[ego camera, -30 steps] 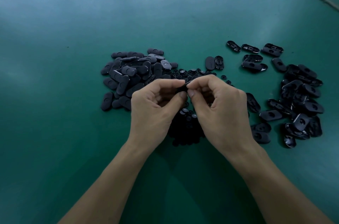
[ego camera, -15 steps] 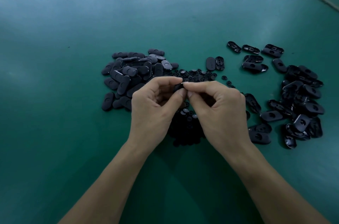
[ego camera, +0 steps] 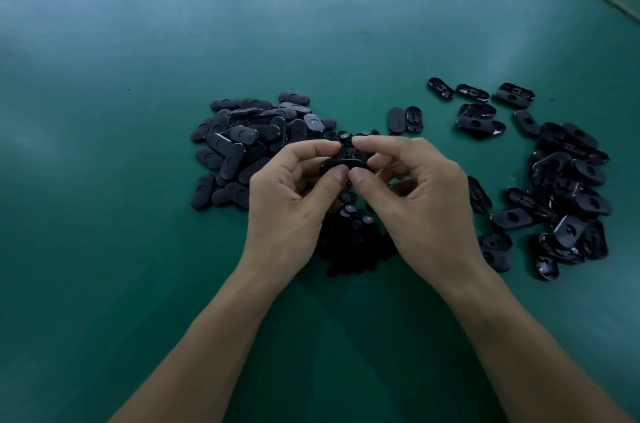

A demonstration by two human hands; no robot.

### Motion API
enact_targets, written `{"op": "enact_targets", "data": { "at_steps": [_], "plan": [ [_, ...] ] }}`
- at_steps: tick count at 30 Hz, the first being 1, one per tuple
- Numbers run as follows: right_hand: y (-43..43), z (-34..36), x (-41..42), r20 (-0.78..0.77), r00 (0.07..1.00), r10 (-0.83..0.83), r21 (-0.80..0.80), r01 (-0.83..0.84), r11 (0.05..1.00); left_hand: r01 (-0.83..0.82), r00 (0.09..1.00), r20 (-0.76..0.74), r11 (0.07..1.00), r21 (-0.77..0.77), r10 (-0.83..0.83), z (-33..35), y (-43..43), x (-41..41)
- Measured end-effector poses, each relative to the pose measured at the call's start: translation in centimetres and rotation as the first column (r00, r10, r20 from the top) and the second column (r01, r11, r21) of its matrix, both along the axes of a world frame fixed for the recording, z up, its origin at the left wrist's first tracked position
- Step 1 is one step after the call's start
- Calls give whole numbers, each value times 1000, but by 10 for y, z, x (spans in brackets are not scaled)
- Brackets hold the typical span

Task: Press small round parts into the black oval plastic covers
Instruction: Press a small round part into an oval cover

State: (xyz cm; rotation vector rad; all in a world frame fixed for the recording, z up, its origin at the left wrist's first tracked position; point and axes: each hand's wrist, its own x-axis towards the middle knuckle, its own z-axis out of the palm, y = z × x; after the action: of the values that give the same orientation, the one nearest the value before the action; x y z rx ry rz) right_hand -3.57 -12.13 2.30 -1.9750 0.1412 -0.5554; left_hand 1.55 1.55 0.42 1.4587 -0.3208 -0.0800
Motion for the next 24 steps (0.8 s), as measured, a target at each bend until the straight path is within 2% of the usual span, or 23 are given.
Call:
{"op": "enact_targets", "data": {
  "at_steps": [10,24],
  "plan": [
    [-9,1,1,-61,993,103,165,-91,982,23,1000,-13,999,-46,-24,0,1,-1],
    [-9,3,2,-125,987,101,204,-74,976,-45,999,19,999,20,44,1,0,-2]
  ]
}}
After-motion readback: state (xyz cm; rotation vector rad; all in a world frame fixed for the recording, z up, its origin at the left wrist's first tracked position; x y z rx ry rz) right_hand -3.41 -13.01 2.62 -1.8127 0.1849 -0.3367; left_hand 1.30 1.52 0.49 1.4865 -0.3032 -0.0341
